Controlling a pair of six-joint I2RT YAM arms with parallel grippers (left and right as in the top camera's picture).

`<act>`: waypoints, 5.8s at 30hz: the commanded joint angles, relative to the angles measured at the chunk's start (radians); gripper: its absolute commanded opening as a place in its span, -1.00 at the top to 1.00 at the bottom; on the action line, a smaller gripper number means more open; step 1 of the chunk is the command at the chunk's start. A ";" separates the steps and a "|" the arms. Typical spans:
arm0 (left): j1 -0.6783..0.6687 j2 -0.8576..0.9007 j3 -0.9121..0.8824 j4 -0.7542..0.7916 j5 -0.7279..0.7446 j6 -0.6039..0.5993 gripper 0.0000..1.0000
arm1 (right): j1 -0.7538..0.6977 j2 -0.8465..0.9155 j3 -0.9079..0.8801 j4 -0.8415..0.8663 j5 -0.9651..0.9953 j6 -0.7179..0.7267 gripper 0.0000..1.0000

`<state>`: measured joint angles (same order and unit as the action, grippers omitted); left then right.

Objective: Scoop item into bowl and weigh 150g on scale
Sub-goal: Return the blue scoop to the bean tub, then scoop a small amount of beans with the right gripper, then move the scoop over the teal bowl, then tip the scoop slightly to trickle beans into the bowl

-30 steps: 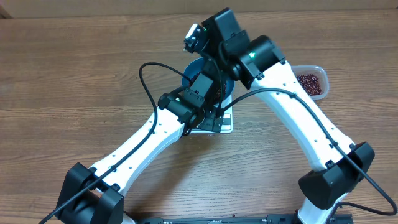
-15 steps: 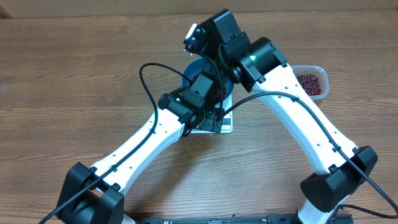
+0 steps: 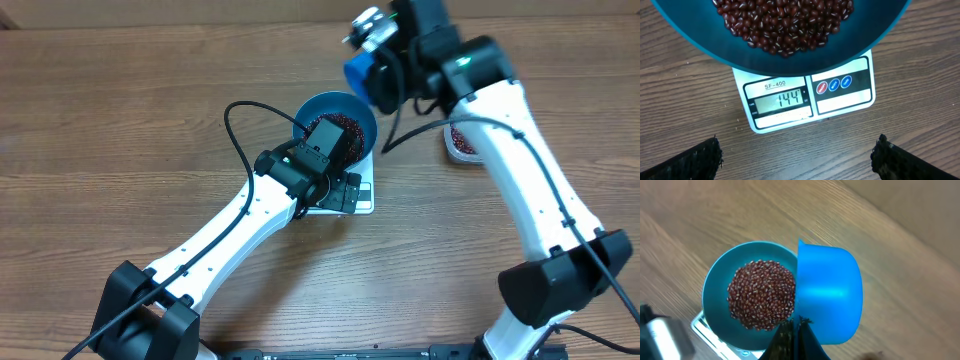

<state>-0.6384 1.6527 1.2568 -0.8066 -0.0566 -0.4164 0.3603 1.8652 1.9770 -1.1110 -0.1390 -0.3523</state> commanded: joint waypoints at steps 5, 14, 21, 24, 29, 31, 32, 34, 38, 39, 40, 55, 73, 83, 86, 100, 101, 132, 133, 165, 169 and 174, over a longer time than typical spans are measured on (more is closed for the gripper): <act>-0.003 0.010 0.002 0.003 0.002 0.009 -0.99 | -0.237 -0.040 0.027 -0.009 -0.153 0.245 0.93; -0.003 0.010 0.002 0.003 0.002 0.009 -0.99 | -0.476 -0.005 0.006 -0.126 -0.101 0.251 0.92; -0.003 0.010 0.002 0.003 0.002 0.009 -0.99 | -0.507 -0.004 -0.143 -0.069 0.031 0.251 0.92; -0.003 0.010 0.002 0.003 0.002 0.009 -0.99 | -0.506 -0.003 -0.227 -0.012 0.034 0.251 0.92; -0.003 0.010 0.002 0.003 0.002 0.009 -0.99 | -0.504 -0.003 -0.339 0.060 0.025 0.251 0.92; -0.003 0.010 0.002 0.003 0.002 0.009 -0.99 | -0.502 -0.003 -0.367 0.069 -0.014 0.252 0.92; -0.003 0.010 0.002 0.003 0.002 0.009 -0.99 | -0.501 -0.003 -0.382 0.077 -0.044 0.252 0.92; -0.003 0.010 0.002 0.003 0.002 0.009 -0.99 | -0.498 -0.003 -0.407 0.093 -0.094 0.252 0.92; -0.003 0.010 0.002 0.003 0.002 0.009 -0.99 | -0.491 -0.003 -0.438 0.104 -0.109 0.256 0.92; -0.003 0.010 0.002 0.003 0.002 0.009 -0.99 | -0.490 -0.003 -0.441 0.104 -0.110 0.256 0.92; -0.003 0.010 0.002 0.003 0.002 0.009 -0.99 | -0.488 -0.003 -0.444 0.105 -0.110 0.265 0.92; -0.003 0.010 0.002 0.003 0.002 0.009 -0.99 | -0.592 -0.003 -0.382 0.080 -0.221 0.348 0.92; -0.003 0.010 0.002 0.003 0.002 0.009 -0.99 | -0.653 -0.004 -0.088 -0.132 -0.403 0.266 0.93; -0.003 0.010 0.002 0.003 0.002 0.009 -0.99 | -0.579 -0.004 0.008 -0.171 -0.726 0.151 0.93; -0.003 0.010 0.002 0.003 0.002 0.009 -0.99 | -0.511 -0.004 0.008 -0.167 -0.722 0.092 0.93; -0.003 0.010 0.002 0.003 0.002 0.009 -0.99 | -0.095 -0.004 0.008 -0.060 -0.241 0.011 0.93; -0.003 0.010 0.002 0.003 0.002 0.009 -0.99 | -0.062 -0.004 0.008 -0.056 -0.211 -0.019 0.93; -0.003 0.010 0.002 0.003 0.002 0.009 -0.99 | 0.044 -0.004 0.006 0.003 -0.080 -0.049 0.92; -0.003 0.010 0.002 0.003 0.002 0.009 -0.99 | 0.044 -0.004 0.006 0.003 -0.080 -0.049 0.92; -0.003 0.010 0.002 0.003 0.002 0.009 -0.99 | 0.044 -0.004 0.006 0.003 -0.080 -0.049 0.91; -0.003 0.010 0.002 0.003 0.002 0.009 -0.99 | 0.044 -0.004 0.006 0.003 -0.080 -0.049 0.91; -0.003 0.010 0.002 0.003 0.002 0.009 -0.99 | 0.045 -0.004 0.000 -0.002 -0.090 -0.057 0.93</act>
<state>-0.6384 1.6527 1.2568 -0.8062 -0.0566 -0.4164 0.4065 1.8713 1.9636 -1.1160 -0.2081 -0.3950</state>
